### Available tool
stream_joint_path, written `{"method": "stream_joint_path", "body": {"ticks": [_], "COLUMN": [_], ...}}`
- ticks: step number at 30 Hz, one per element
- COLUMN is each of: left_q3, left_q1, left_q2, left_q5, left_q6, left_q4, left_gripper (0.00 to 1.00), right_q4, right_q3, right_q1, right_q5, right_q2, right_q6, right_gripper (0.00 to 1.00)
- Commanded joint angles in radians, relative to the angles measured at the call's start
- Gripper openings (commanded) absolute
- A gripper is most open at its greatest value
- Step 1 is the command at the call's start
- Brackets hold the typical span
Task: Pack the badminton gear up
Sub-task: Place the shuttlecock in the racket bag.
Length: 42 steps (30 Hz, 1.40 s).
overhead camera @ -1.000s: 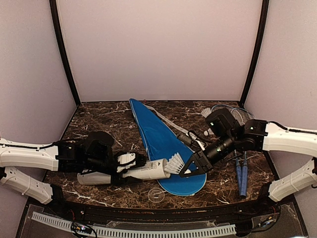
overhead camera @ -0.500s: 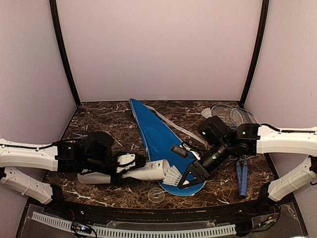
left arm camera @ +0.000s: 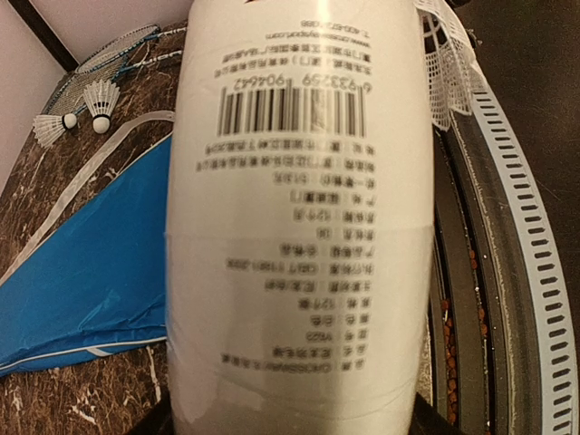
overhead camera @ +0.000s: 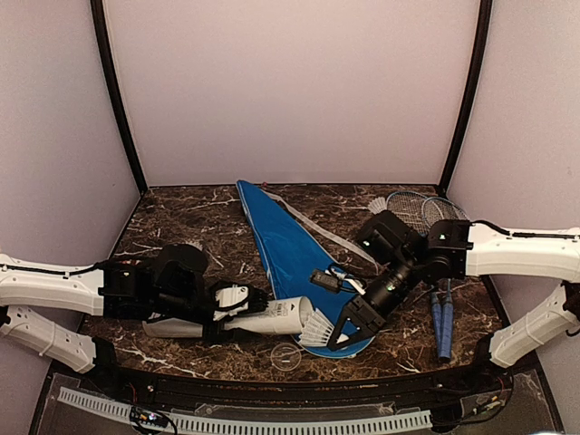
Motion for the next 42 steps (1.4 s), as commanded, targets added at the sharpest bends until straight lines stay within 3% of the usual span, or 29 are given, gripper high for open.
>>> {"method": "stream_joint_path", "body": {"ticks": [1,9,24,42], "left_q3": [-0.007,-0.008,-0.007,-0.014], "left_q1": [-0.007,-0.007,-0.007,-0.009], "left_q2": [-0.023,-0.027,-0.035,-0.047], "left_q5": [-0.019,-0.013,-0.022,-0.014], "left_q6": [0.012,0.011,0.007,0.010], "left_q4": [0.023,0.027,0.027,0.034], "left_gripper": [0.61,0.61,0.61,0.61], "right_q4": [-0.028,0.075,0.111,0.145], "right_q3": [0.068,0.022,-0.012,-0.034], "right_q1": [-0.004,-0.059,-0.063,-0.078], "right_q5": [0.067,0.094,-0.014,-0.018], "right_q2": [-0.046,-0.135,-0.090,-0.067], "right_q6": [-0.001,0.077,0.071,0.112], "right_gripper": [0.23,0.24,0.25,0.23]}}
